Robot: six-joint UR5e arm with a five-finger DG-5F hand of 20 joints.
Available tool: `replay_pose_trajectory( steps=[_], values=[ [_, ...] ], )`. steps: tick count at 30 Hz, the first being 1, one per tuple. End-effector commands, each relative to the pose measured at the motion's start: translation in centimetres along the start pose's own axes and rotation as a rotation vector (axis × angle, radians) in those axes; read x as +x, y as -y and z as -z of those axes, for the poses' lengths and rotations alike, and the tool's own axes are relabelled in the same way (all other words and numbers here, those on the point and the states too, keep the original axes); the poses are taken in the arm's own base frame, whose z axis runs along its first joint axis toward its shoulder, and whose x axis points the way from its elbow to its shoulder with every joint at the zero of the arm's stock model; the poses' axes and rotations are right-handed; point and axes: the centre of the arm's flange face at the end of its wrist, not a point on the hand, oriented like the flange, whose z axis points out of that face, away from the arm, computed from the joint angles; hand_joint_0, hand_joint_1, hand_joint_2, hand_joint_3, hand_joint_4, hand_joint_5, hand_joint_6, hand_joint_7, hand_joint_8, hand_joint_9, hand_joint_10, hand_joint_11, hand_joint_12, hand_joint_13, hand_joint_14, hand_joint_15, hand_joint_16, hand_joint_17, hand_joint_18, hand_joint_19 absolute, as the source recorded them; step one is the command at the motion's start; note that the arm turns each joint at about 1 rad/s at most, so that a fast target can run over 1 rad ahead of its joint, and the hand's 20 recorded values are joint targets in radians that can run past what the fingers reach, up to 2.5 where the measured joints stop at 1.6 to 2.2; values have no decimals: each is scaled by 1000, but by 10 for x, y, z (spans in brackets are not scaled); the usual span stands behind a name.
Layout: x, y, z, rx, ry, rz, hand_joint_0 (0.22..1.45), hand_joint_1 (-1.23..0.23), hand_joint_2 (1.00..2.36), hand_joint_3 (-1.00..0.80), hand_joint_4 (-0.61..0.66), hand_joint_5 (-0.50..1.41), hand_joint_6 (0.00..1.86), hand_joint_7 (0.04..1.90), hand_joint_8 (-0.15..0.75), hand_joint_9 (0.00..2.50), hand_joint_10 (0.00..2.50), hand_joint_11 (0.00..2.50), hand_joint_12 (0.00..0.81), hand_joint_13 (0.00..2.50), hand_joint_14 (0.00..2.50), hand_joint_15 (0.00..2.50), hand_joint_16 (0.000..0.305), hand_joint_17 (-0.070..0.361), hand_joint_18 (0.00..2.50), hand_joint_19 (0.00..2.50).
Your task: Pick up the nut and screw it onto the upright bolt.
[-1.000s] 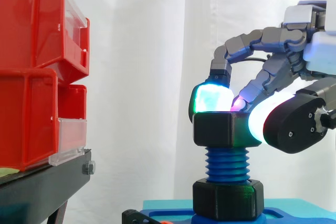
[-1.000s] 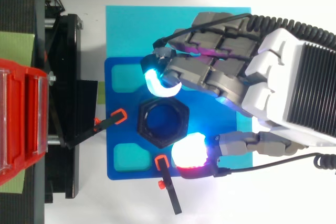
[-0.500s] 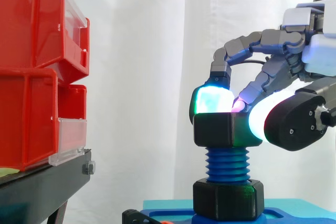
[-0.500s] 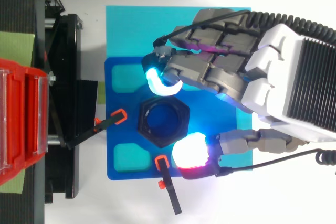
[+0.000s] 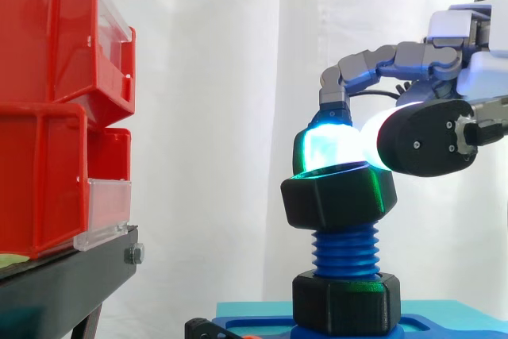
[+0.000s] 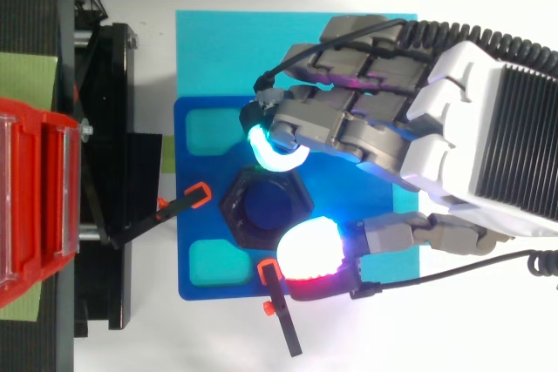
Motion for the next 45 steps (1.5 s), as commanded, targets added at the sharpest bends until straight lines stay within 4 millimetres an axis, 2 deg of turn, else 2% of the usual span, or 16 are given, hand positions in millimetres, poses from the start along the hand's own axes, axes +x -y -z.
replay_pose_trajectory(
  steps=[1, 8, 19, 22, 32, 39, 45],
  values=[
    [1, 2, 0, 2, -7, 4, 503, -457, 1006, -427, 159, -39, 548, 1503, 285, 869, 0, 14, 312, 704, 0, 27, 42, 94, 655, 166],
    [1, 4, 1, 5, -16, 9, 501, -437, 1005, -436, 174, -36, 502, 1522, 288, 865, 0, 9, 313, 702, 0, 27, 42, 95, 654, 171],
    [4, 18, 5, 14, -72, 40, 486, -214, 1000, -500, 247, -96, 504, 1180, 296, 860, 1, 6, 327, 696, 0, 28, 45, 101, 649, 180],
    [3, 21, 4, 17, -71, 40, 488, -200, 1000, -500, 259, -109, 504, 1078, 295, 857, 1, 0, 329, 694, 0, 25, 45, 101, 648, 186],
    [2, 28, 2, 10, -70, 44, 488, -196, 1000, -500, 273, -119, 504, 1022, 295, 844, 1, 0, 330, 696, 0, 23, 46, 102, 649, 183],
    [1, 30, 1, 1, -67, 42, 491, -122, 1000, -500, 220, -145, 503, 791, 276, 790, 0, 0, 326, 656, 0, 0, 46, 103, 625, 178],
    [-13, 29, -9, -25, -47, 33, 493, -99, 1000, -500, 202, -153, 502, 708, 270, 759, 0, 0, 324, 639, 0, 0, 46, 104, 600, 170]
  ],
)
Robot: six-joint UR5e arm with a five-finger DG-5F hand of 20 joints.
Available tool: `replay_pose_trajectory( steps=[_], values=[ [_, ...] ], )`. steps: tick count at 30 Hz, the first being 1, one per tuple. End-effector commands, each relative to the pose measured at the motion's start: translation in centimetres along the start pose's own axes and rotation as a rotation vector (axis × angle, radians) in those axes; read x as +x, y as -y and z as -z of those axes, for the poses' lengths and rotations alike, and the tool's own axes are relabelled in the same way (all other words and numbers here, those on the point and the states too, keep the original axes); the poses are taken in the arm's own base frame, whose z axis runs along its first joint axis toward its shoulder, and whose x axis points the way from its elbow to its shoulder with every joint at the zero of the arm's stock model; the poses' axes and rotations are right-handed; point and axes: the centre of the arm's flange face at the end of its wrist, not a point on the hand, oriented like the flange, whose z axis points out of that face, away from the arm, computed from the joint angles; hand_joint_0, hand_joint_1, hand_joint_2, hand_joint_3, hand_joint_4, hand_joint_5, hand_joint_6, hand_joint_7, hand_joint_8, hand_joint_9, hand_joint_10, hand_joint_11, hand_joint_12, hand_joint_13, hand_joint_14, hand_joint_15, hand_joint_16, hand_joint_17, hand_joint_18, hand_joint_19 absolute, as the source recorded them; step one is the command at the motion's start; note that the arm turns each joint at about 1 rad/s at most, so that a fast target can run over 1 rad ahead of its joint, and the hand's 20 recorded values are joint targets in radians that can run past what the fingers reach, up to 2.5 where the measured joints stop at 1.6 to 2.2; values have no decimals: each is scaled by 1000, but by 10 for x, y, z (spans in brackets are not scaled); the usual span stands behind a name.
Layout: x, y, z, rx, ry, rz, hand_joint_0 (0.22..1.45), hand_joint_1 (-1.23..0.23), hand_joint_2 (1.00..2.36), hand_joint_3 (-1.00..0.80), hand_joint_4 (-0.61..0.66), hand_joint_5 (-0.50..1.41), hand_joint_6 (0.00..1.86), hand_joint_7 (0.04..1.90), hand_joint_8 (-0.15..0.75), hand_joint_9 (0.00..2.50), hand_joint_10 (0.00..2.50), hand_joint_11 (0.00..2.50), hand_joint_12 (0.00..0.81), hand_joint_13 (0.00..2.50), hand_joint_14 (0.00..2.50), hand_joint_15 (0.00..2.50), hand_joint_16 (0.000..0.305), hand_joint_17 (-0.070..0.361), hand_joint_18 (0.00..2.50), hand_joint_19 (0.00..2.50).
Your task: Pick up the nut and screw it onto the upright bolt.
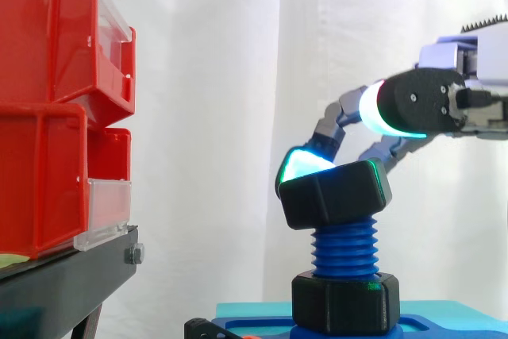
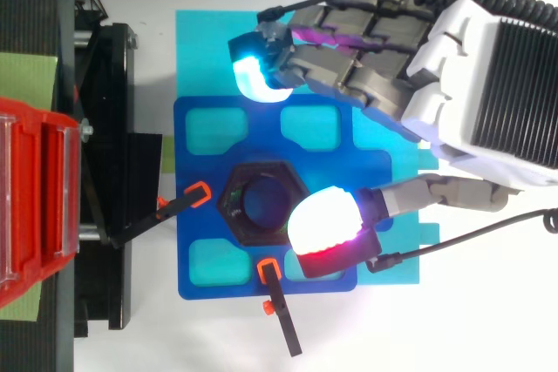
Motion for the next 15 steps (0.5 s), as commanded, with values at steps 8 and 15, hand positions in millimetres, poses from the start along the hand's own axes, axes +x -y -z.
replay_pose_trajectory(
  steps=[8, 15],
  values=[
    [-11, 7, -8, -38, 12, -3, 494, -48, 1000, -500, 182, -172, 502, 637, 248, 652, 0, 0, 333, 514, 0, 0, 47, 107, 469, 121],
    [-14, -4, -24, -93, 100, -12, 495, 20, 1000, -500, 155, -180, 501, 634, 220, 412, 0, 0, 365, 170, 0, 0, 47, 105, 0, 0]
  ],
)
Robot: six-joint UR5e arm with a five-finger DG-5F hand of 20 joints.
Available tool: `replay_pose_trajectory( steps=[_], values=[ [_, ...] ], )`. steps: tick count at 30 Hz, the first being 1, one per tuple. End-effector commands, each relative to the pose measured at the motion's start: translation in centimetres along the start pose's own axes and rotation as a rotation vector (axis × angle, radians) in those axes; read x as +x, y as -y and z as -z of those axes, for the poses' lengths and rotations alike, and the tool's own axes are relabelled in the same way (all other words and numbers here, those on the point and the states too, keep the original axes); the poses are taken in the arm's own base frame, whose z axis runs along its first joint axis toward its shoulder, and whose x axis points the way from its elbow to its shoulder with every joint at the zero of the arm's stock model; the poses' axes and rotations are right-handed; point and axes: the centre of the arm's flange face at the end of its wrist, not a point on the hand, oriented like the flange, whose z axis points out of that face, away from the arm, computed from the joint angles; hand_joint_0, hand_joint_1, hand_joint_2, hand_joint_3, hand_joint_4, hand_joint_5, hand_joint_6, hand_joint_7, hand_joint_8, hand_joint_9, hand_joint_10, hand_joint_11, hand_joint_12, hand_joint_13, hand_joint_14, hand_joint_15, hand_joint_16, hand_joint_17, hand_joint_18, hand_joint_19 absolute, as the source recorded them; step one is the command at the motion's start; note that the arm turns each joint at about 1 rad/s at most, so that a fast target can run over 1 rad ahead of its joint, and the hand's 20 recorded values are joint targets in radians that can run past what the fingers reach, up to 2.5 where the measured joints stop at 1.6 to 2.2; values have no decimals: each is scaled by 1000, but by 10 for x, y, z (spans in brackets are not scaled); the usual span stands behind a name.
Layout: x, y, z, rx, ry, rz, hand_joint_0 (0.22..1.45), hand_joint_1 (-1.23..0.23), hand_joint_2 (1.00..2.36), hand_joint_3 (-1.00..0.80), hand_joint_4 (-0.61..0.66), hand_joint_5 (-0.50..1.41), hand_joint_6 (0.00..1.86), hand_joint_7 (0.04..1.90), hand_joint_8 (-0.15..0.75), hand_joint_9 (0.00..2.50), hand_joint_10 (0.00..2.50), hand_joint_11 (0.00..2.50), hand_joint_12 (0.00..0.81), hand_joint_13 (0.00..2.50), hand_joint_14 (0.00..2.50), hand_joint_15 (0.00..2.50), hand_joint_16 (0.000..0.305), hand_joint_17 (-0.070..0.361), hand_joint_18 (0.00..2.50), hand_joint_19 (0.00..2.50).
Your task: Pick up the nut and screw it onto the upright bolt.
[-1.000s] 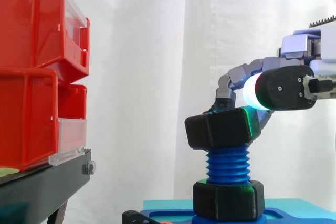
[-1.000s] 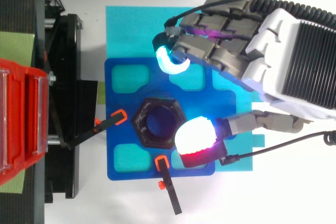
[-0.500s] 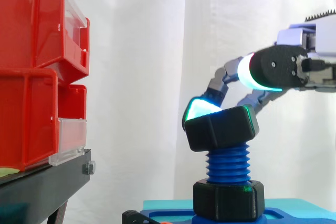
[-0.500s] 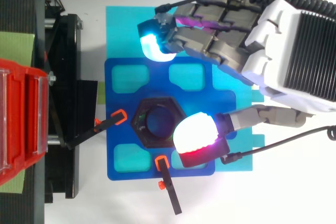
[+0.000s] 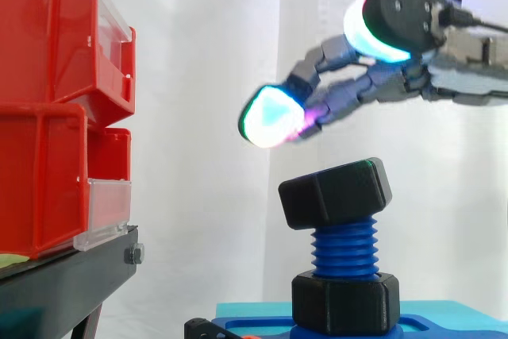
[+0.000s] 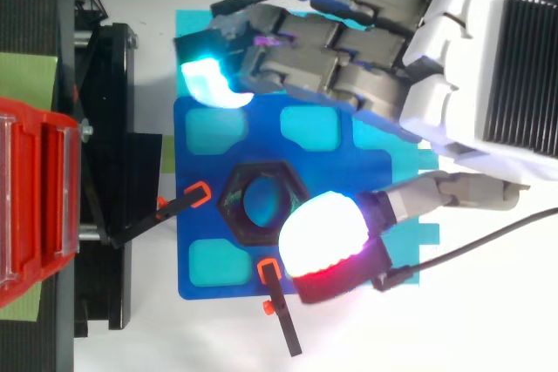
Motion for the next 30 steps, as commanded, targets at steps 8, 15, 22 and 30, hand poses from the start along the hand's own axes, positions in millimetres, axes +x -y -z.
replay_pose_trajectory(
  steps=[8, 15, 22, 30],
  values=[
    [25, -18, -9, -47, 38, -3, 499, 35, 1000, -500, 151, -159, 502, 760, 224, 339, 0, 0, 373, 98, 0, 0, 46, 104, 0, 0],
    [31, -24, -3, -59, -15, -3, 501, 36, 1000, -500, 154, -145, 503, 812, 230, 327, 0, 0, 374, 90, 0, 0, 46, 104, 0, 0],
    [33, -23, 0, -65, -47, 6, 503, 37, 1000, -500, 151, -138, 503, 826, 231, 320, 0, 0, 375, 84, 0, 0, 47, 105, 0, 0],
    [35, -21, 2, -80, -69, 13, 506, 36, 1000, -500, 194, -117, 504, 995, 237, 326, 0, 0, 373, 94, 0, 0, 47, 106, 0, 0]
  ],
)
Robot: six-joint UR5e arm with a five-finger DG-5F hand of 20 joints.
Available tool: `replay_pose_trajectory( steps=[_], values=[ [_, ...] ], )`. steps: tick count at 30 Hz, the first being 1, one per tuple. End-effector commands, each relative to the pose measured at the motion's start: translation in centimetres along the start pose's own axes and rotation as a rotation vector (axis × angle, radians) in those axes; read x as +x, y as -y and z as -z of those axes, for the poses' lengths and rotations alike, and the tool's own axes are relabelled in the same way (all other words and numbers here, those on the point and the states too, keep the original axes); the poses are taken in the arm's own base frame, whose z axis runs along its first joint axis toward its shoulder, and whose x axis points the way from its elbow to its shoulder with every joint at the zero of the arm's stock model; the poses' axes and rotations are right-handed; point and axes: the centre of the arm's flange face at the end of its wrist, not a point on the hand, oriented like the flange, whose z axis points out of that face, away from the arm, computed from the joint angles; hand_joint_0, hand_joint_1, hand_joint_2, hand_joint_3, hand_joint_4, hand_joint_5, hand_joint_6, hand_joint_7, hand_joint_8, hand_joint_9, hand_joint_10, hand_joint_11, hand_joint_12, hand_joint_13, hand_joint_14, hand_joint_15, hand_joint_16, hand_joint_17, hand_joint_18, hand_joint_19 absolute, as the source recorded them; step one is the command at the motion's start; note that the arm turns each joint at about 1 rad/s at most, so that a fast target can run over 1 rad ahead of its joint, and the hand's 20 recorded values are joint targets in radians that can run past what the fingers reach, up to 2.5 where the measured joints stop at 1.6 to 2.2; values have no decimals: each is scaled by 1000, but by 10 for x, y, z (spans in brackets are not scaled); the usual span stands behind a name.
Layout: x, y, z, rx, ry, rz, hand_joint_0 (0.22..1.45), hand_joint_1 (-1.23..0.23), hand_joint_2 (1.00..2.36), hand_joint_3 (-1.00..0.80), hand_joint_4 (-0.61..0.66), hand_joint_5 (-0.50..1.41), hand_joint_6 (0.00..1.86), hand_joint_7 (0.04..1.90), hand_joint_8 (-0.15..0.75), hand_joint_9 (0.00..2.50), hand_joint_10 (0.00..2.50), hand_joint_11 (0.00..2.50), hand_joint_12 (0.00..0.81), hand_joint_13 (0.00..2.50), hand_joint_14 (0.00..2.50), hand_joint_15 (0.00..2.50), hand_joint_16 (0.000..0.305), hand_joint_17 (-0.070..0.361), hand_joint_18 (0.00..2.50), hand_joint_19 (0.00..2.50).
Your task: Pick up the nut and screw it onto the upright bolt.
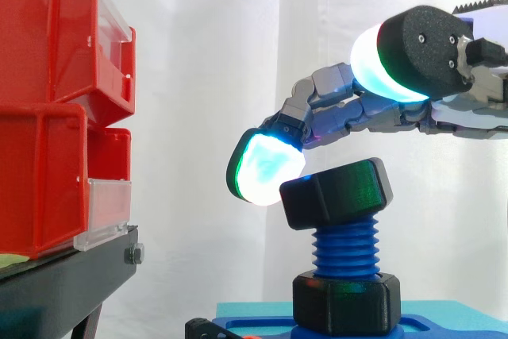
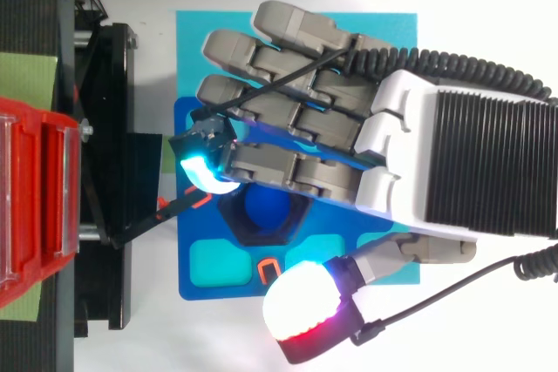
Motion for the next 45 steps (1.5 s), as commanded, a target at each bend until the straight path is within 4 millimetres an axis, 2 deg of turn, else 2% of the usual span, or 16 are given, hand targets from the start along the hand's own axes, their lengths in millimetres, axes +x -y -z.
replay_pose_trajectory(
  steps=[1, 28, 36, 45],
  values=[
    [0, 3, 0, -4, -5, 2, 506, 36, 1000, -500, 199, -115, 504, 1022, 240, 330, 0, 0, 373, 99, 0, 0, 47, 105, 0, 0],
    [-7, 25, -2, -19, 3, 5, 517, -6, 1000, -500, 162, -68, 500, 1446, 266, 446, 0, 0, 363, 232, 0, 0, 45, 100, 0, 0],
    [-9, 31, -3, -26, 6, 8, 525, -43, 1000, -500, 166, -47, 501, 1500, 272, 560, 0, 0, 348, 330, 0, 0, 42, 95, 46, 0],
    [-14, 40, -5, -34, 9, 10, 535, -79, 1000, -500, 175, 1, 506, 1513, 280, 757, 0, 0, 320, 477, 0, 0, 38, 86, 210, 0]
  ],
)
